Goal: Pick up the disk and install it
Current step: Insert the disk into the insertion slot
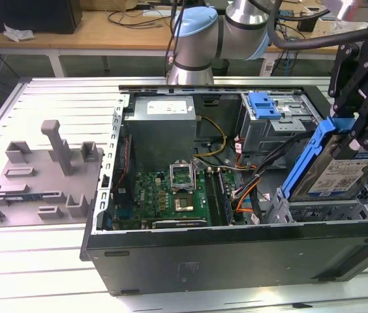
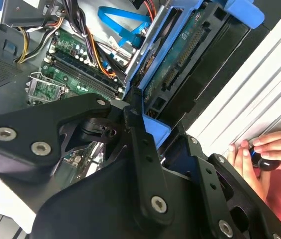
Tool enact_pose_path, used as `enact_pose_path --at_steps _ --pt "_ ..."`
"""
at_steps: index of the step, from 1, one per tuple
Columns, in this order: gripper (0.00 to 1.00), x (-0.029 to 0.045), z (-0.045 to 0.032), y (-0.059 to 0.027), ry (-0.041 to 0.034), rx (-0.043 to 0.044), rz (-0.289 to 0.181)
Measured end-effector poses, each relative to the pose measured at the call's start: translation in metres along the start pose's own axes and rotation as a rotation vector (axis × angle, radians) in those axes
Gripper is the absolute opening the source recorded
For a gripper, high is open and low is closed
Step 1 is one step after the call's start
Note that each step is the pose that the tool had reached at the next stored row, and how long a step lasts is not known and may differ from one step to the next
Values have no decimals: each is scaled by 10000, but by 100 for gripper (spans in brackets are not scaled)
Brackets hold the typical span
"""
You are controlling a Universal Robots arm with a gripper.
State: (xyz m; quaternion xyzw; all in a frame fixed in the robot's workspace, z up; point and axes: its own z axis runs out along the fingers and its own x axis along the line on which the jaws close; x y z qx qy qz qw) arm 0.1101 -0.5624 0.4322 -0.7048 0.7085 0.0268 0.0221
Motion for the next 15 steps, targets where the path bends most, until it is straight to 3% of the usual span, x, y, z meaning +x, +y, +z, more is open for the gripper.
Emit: enact_pose_path --at_steps 1,2,15 --pt "37 7 103 -7 0 0 -1" --pt "37 9 126 -8 0 0 0" --pt "37 17 249 -13 0 0 -1"
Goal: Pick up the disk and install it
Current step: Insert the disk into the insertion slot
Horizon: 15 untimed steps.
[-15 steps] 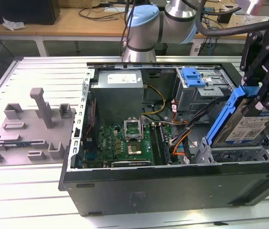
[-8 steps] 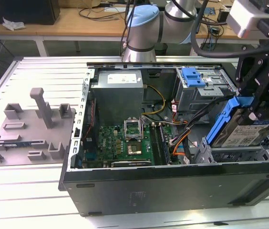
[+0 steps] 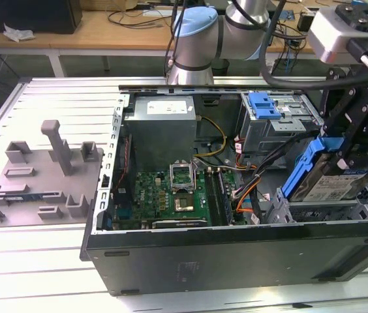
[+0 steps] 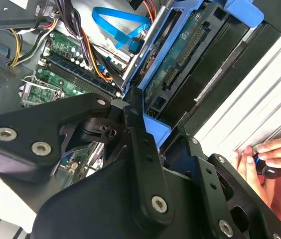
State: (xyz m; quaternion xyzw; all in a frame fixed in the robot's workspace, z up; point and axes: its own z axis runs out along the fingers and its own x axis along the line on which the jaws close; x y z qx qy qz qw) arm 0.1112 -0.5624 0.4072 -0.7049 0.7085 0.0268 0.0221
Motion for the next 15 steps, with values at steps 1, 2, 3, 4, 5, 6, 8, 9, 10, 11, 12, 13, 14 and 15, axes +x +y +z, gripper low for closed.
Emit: enact_pose_path --at_steps 1,2,3,4,5,6,8,9,10,11,12,13,14,15 --pt "37 1 9 0 1 0 0" --pt "37 1 18 0 0 0 0" --pt "37 2 28 0 0 0 0" --pt "37 3 38 -1 0 0 0" --pt "37 4 53 -1 0 0 0" --pt "37 4 64 -1 0 0 0" --pt "37 6 80 -1 3 0 1" --pt "37 6 89 -1 4 0 1" --pt "37 7 104 -1 3 0 1" --pt "37 8 114 -1 2 1 1" --pt "37 8 122 -1 1 0 0" --pt "37 9 132 -1 1 0 0" --pt "37 10 141 -1 1 0 0" --pt "37 10 149 -2 1 0 -1"
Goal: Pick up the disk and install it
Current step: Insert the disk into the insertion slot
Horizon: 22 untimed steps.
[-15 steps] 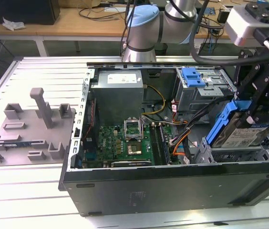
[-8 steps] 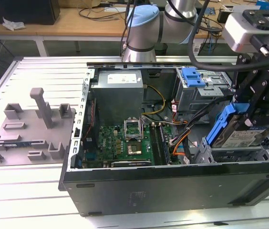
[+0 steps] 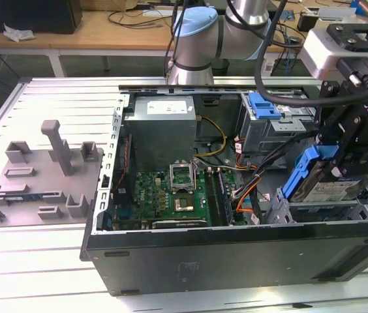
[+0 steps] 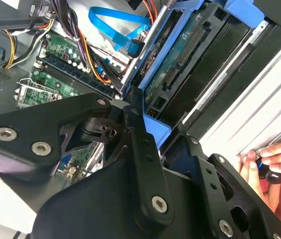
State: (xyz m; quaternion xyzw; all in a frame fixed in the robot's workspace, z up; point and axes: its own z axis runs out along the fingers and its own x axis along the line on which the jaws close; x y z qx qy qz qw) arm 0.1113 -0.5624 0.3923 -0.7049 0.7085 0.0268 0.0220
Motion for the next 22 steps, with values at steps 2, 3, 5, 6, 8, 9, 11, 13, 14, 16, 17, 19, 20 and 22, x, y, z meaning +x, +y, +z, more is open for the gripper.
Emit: enact_pose_path --at_steps 2,3,5,6,8,9,11,13,14,16,17,19,20,22 --pt "37 1 16 0 1 0 1" --pt "37 2 23 0 0 -1 1" --pt "37 3 35 0 -1 1 1" --pt "37 3 39 0 -1 0 1" --pt "37 4 47 0 1 0 1" --pt "37 4 48 0 -1 0 0" --pt "38 5 52 0 -7 0 0" --pt "44 4 49 -1 -1 0 1" --pt "44 4 49 0 -1 0 1" --pt "44 4 49 0 0 0 0" --pt "44 4 49 0 0 0 0" --pt "44 4 49 0 -1 0 1" --pt "44 3 47 -1 -17 4 0" --pt "44 3 47 -1 -24 8 -1"
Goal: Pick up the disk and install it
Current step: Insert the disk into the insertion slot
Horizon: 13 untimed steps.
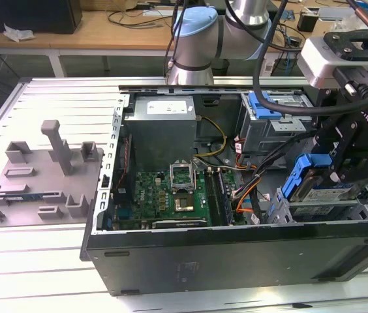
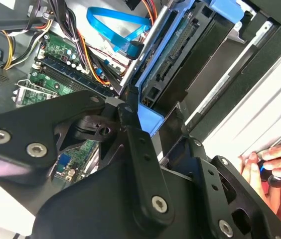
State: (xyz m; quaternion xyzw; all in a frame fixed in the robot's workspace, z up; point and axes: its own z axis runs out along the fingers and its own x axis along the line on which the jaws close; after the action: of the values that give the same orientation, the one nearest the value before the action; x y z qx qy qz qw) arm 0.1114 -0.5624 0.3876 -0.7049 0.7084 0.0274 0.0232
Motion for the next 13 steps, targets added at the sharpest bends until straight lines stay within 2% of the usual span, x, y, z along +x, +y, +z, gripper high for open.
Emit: enact_pose_path --at_steps 7,9,10,11,13 --pt "45 1 -1 1 -5 9 -15" --pt "57 1 -1 1 -7 11 -19" --pt "57 1 -1 1 -6 11 -20" --pt "64 1 -1 1 -6 11 -22" --pt "64 1 -1 1 -5 11 -23"
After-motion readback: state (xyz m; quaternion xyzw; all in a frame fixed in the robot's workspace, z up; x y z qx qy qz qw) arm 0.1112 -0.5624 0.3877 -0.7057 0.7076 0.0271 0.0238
